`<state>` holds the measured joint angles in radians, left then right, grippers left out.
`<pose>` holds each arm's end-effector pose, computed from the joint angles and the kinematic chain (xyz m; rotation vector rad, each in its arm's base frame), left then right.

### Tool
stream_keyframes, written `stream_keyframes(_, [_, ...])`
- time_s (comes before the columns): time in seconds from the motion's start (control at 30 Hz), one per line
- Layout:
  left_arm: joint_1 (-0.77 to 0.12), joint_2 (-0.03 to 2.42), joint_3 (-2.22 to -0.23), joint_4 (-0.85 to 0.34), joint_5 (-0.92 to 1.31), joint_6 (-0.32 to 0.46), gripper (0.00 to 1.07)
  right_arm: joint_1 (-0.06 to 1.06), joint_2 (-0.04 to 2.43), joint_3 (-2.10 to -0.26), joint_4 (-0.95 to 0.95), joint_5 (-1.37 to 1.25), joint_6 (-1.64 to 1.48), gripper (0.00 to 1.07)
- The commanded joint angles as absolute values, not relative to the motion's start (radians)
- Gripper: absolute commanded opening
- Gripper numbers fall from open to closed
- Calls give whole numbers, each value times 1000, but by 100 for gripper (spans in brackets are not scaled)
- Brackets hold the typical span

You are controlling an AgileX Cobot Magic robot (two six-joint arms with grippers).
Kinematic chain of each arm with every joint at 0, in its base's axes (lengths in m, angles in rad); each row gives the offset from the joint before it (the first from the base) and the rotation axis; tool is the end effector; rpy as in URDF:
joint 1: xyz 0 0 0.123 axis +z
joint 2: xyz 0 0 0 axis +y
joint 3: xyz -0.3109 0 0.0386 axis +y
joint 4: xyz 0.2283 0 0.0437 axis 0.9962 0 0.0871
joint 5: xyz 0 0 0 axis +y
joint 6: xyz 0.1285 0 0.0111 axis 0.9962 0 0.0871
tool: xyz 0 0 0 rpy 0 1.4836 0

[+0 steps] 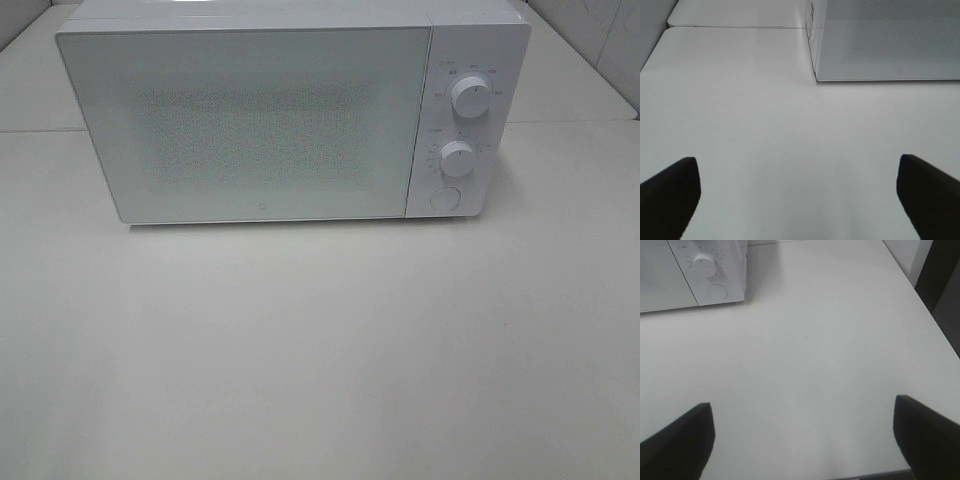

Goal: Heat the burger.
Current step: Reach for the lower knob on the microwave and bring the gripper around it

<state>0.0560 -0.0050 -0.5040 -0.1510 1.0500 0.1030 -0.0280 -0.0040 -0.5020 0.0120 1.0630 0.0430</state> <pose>-0.0169 -0.0178 0.2538 0.0542 2.0157 -0.0791 -0.0176 0.0018 0.2507 0.0718 2.0394 0.0237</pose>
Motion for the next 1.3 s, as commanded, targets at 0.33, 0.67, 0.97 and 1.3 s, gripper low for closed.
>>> stream_keyframes(0.33, [60,-27,-500,-154,1038,96,102,-34,21,-522,0,1017,10,94])
stream_keyframes(0.67, [60,-27,-500,-154,1038,96,102,-34,266,-529,27,466,-21,94])
stream_keyframes(0.97, [60,-27,-500,-154,1038,96,102,-34,541,-419,27,-65,-56,94])
stream_keyframes(1.3, [60,-27,-500,-154,1038,96,102,-34,933,-251,27,-671,-52,94])
